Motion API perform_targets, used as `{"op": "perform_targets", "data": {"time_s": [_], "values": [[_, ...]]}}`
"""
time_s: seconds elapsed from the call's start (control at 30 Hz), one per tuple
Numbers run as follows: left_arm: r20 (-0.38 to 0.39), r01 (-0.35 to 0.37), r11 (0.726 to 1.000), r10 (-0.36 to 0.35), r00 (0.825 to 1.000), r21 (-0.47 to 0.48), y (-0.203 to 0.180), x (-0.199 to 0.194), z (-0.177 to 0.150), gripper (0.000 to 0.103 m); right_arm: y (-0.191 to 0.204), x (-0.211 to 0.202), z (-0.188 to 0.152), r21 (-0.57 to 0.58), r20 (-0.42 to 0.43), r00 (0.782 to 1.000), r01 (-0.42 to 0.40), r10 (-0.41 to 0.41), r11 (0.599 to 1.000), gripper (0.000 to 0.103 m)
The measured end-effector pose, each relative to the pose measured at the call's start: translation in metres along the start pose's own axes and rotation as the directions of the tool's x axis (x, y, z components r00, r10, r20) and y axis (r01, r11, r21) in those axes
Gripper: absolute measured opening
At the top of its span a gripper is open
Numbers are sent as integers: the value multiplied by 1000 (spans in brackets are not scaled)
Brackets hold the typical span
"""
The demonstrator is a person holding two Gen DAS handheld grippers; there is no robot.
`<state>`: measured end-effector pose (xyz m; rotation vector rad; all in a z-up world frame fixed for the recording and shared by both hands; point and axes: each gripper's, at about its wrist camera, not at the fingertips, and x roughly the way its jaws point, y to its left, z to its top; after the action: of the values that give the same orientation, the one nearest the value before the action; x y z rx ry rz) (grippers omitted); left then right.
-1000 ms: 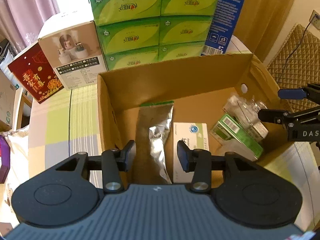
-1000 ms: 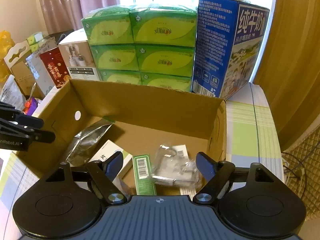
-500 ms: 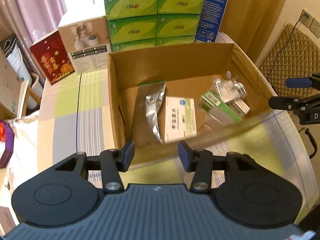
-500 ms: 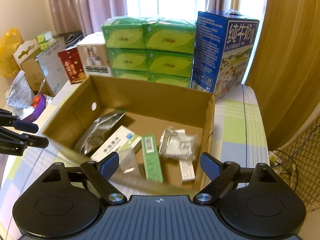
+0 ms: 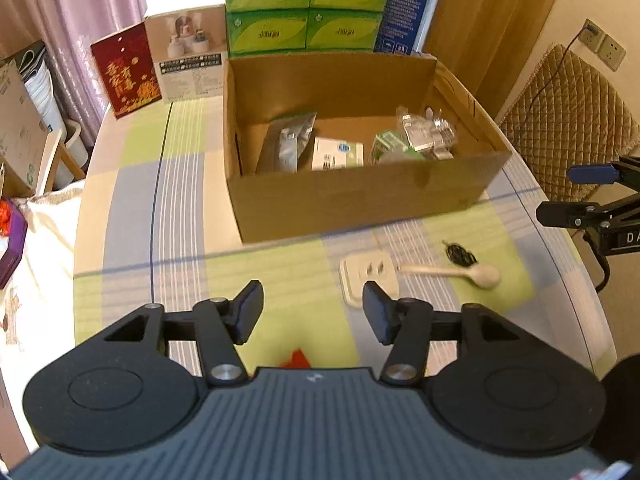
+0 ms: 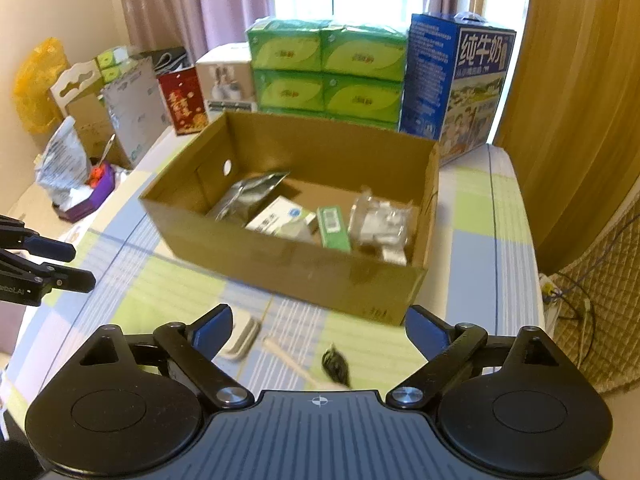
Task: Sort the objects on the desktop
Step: 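Withdraw both tools toward the red candy packet and white charger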
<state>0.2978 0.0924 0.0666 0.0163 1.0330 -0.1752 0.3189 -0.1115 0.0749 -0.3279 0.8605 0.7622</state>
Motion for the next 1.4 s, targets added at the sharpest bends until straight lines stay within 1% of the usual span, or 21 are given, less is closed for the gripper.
{"op": "perform_targets", "data": {"time_s": [0.1, 0.27, 0.43, 0.5, 0.57, 0.63, 0.9, 1.03, 1.1, 1.27, 1.4], "values": [[-11, -14, 1000, 14, 1000, 6, 1, -7, -15, 53, 5, -5, -11, -8, -7, 1000, -6, 6, 1000, 92], [-14, -28, 999, 28, 1000, -17, 8, -18, -34, 58, 10, -13, -25, -11, -16, 1000, -15, 14, 1000, 96], [-15, -47, 999, 47, 999, -13, 9, -28, -46, 68, 13, -20, -34, -17, -16, 1000, -9, 9, 1000, 101], [-11, -56, 998, 56, 998, -13, 10, -32, -50, 77, 15, -23, -38, -20, -17, 1000, -9, 8, 1000, 101], [-8, -62, 998, 62, 998, -14, 10, -35, -52, 78, 17, -24, -43, -25, -25, 1000, -8, 8, 1000, 101], [-10, -67, 998, 67, 998, -15, 10, -37, -56, 84, 19, -25, -47, -32, -33, 999, -3, 2, 999, 101], [-12, -82, 997, 82, 997, 10, 7, -42, -70, 96, 25, -30, -62, -71, -41, 999, 21, -24, 997, 101], [-21, -86, 996, 87, 996, 15, 9, -41, -78, 97, 25, -33, -66, -100, -51, 998, 35, -40, 994, 101], [-24, -92, 996, 92, 995, 15, 11, -41, -82, 98, 22, -37, -67, -105, -42, 998, 39, -44, 994, 101], [-17, -121, 992, 121, 992, 44, 18, -40, -92, 99, 10, -39, -71, -90, -46, 997, 52, -56, 995, 101], [-27, -109, 992, 110, 994, 62, 24, -36, -104, 99, 4, -36, -78, -77, -58, 997, 50, -54, 996, 101]]}}
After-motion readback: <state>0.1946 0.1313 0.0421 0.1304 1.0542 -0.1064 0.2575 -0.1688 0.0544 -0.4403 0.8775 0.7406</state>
